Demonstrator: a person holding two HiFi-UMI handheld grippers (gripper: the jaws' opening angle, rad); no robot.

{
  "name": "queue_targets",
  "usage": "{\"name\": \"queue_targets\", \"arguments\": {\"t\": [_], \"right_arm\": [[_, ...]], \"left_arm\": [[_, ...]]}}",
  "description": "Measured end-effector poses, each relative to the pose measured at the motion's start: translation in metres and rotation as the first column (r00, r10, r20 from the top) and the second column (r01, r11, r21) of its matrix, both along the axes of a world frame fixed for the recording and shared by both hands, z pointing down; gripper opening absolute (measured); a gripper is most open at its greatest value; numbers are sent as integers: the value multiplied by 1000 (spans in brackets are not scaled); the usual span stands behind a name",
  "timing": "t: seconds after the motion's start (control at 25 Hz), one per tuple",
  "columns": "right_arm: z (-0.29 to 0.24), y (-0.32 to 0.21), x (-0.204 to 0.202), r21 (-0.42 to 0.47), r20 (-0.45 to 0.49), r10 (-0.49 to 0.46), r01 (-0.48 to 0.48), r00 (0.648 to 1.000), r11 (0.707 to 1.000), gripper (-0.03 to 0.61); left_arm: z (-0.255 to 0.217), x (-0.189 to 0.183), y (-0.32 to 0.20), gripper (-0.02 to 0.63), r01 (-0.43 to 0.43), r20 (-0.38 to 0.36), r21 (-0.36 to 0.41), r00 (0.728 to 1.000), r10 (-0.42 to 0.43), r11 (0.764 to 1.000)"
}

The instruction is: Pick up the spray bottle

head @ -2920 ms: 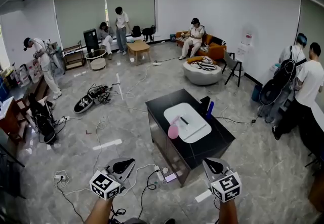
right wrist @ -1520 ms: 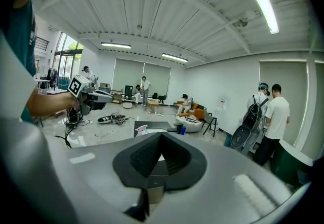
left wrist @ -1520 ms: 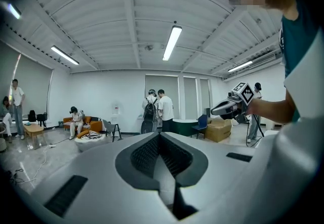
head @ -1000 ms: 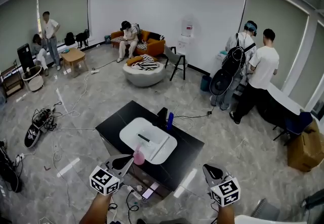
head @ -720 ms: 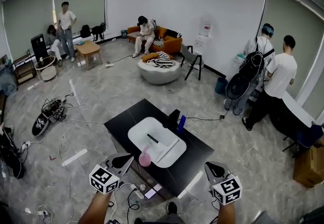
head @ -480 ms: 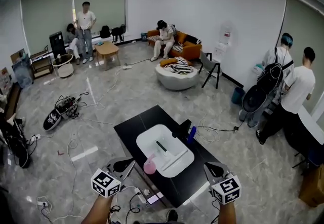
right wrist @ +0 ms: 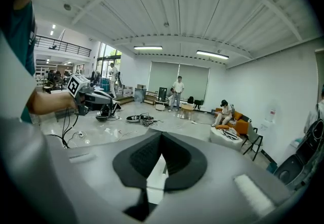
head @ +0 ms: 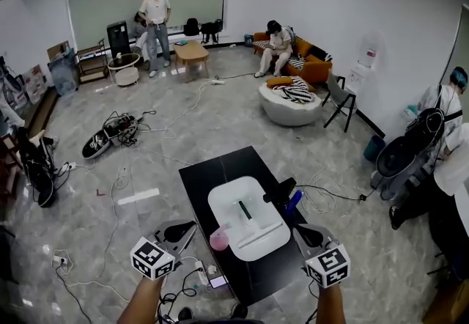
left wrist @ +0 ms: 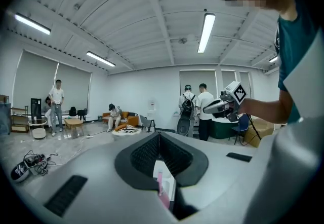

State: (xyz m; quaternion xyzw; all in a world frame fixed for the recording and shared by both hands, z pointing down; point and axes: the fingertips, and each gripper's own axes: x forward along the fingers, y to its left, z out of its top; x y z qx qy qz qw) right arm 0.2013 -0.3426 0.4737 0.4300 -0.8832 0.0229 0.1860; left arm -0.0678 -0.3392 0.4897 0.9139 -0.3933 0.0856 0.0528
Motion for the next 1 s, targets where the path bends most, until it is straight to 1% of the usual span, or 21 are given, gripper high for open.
{"name": "queue_targets", "arguments": {"t": [0.16,0.44,0.64,1.0], "right_arm": [[10,-22,-6,-10,-4,-47,47,999,999,11],[30,-54,-15,-26,1,-103,103,995,994,11],[42,-65,-20,-43,1,-126,126,992,991,11],[74,-72,-10,-79,1,-123,123,992,989,11]], "left_arm": [[11,-1,-11,5,27,-1,-13,1000,-27,1000],[28,4,-31,5,39,2,-20,999,-39,999],[40,10,-44,7,38,-1,-26,999,-38,999],[81,35,-56,73,-20,-3,-73,1000,20,997]]}}
